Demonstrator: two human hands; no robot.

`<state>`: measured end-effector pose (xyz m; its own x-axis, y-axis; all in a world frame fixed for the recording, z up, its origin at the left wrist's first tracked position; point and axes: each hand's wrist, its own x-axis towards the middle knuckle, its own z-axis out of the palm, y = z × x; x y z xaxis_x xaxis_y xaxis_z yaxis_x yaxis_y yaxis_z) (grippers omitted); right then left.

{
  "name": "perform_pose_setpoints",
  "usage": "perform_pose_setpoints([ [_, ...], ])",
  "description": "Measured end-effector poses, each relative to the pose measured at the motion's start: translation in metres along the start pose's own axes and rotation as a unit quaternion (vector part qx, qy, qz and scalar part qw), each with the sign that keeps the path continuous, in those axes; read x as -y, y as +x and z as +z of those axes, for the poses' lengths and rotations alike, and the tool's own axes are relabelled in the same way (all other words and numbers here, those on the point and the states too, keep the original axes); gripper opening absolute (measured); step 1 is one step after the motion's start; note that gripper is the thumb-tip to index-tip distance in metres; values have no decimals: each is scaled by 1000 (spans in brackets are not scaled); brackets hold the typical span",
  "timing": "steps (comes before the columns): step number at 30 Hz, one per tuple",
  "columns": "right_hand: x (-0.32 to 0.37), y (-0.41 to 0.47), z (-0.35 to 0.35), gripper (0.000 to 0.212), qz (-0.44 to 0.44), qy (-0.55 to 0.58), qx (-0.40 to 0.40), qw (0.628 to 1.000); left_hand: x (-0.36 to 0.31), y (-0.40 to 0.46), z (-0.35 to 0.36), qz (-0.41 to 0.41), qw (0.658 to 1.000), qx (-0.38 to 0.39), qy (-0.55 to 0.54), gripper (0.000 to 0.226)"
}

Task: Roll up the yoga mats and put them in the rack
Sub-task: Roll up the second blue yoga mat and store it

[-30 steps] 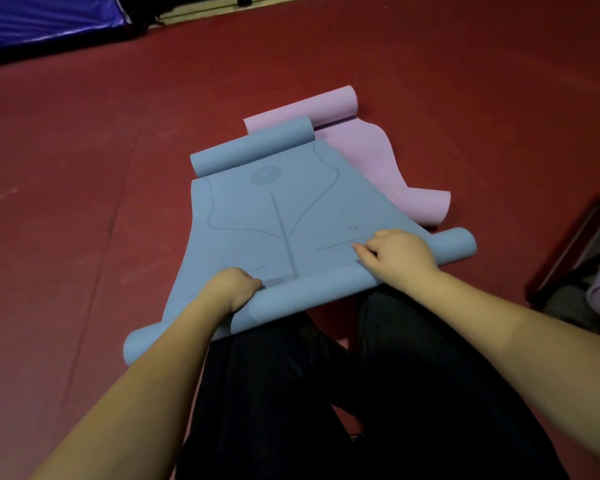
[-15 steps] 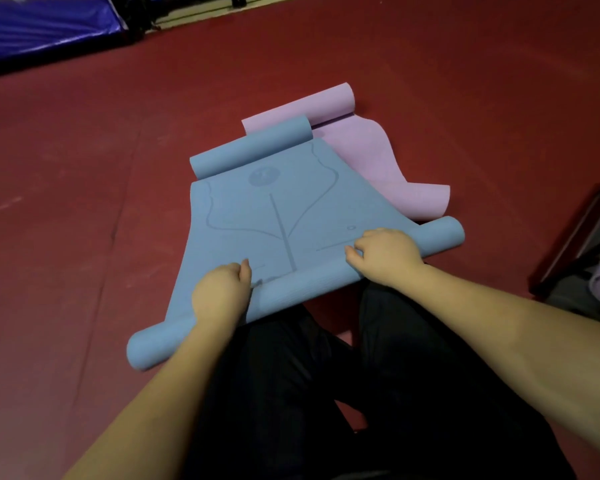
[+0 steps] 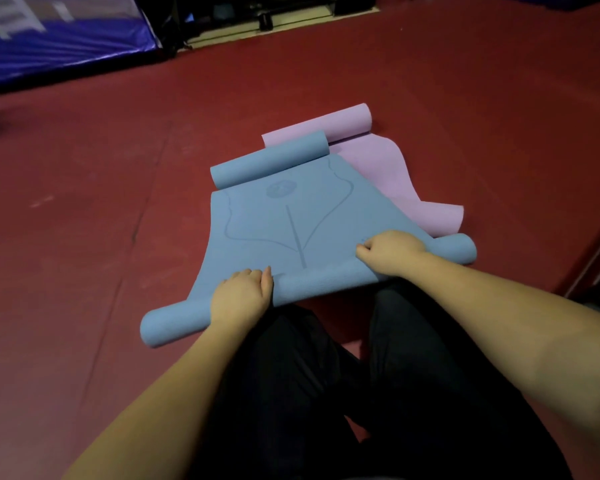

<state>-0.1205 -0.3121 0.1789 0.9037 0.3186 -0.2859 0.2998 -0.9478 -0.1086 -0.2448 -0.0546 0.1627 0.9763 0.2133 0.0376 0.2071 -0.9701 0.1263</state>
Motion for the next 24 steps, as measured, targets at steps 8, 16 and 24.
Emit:
perform_pose_setpoints([
  [8, -2, 0, -23, 60, -3, -2, 196, 980, -1, 4, -16, -58, 982, 176, -33, 47],
  [16, 2, 12, -9, 38, -30, 7, 136, 990, 5, 17, -7, -104, 968, 223, -44, 38],
  [24, -8, -13, 18, 45, -39, 34, -171, 984, 3, 43, -6, -82, 948, 297, -84, 41],
])
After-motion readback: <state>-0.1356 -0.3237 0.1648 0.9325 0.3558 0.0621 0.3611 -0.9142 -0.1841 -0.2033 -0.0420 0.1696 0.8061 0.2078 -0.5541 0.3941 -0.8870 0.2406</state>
